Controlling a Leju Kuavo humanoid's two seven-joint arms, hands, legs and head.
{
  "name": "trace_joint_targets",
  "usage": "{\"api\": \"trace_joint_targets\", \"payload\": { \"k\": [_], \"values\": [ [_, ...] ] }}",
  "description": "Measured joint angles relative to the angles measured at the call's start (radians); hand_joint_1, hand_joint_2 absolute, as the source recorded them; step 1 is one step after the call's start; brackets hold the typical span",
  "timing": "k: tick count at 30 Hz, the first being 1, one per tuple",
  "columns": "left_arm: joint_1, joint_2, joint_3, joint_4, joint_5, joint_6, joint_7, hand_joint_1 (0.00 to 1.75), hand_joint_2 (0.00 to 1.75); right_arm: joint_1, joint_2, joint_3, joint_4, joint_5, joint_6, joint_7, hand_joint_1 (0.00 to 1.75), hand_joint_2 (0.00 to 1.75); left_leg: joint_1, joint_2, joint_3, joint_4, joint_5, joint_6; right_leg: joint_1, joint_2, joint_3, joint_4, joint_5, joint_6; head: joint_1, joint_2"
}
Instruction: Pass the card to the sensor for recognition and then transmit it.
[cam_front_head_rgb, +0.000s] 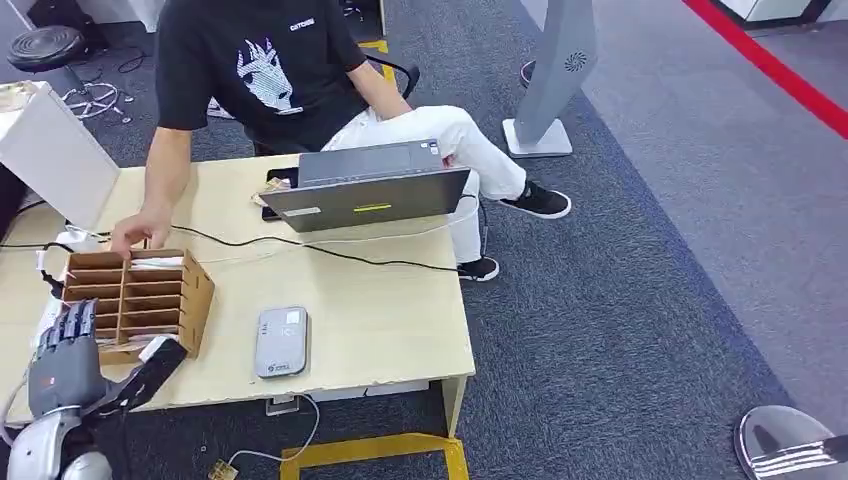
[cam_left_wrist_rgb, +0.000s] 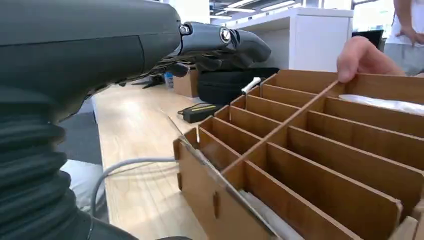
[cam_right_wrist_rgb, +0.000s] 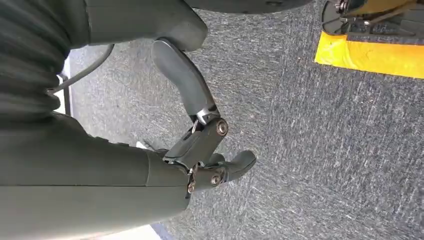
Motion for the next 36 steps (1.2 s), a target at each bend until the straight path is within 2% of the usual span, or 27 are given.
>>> {"api": "trace_joint_targets", "payload": {
  "k": [11, 12, 13, 21, 36],
  "values": [
    [-0.012, -0.018, -0.010, 0.034, 0.001, 0.002, -0.002, 0.00, 1.75, 0.000, 0.000, 0.000, -0.003, 0.003, 0.000, -0.003, 0.00, 1.75, 0.000, 0.000, 0.000, 0.000, 0.000, 0.000, 0.000, 0.000, 0.000, 0.000, 0.000, 0.000, 0.000, 0.000],
    [-0.013, -0.023, -0.010, 0.040, 0.002, 0.003, -0.003, 0.23, 1.75, 0.000, 0.000, 0.000, -0.003, 0.003, 0.000, -0.003, 0.00, 1.75, 0.000, 0.000, 0.000, 0.000, 0.000, 0.000, 0.000, 0.000, 0.000, 0.000, 0.000, 0.000, 0.000, 0.000],
    [-0.013, -0.025, -0.010, 0.044, 0.002, 0.004, -0.003, 1.75, 1.75, -0.001, 0.000, 0.000, -0.004, 0.003, 0.000, -0.003, 0.00, 1.75, 0.000, 0.000, 0.000, 0.000, 0.000, 0.000, 0.000, 0.000, 0.000, 0.000, 0.000, 0.000, 0.000, 0.000],
    [-0.012, -0.027, -0.010, 0.045, 0.018, 0.035, -0.003, 1.75, 1.75, 0.000, 0.000, 0.000, -0.004, -0.005, 0.000, -0.003, 0.00, 1.75, 0.000, 0.000, 0.000, 0.000, 0.000, 0.000, 0.000, 0.000, 0.000, 0.000, 0.000, 0.000, 0.000, 0.000],
    [-0.011, -0.028, -0.010, 0.045, 0.018, 0.043, -0.001, 1.75, 1.75, -0.001, 0.000, 0.000, -0.004, -0.012, 0.000, -0.003, 0.00, 1.75, 0.000, 0.000, 0.000, 0.000, 0.000, 0.000, 0.000, 0.000, 0.000, 0.000, 0.000, 0.000, 0.000, 0.000]
  ]
}}
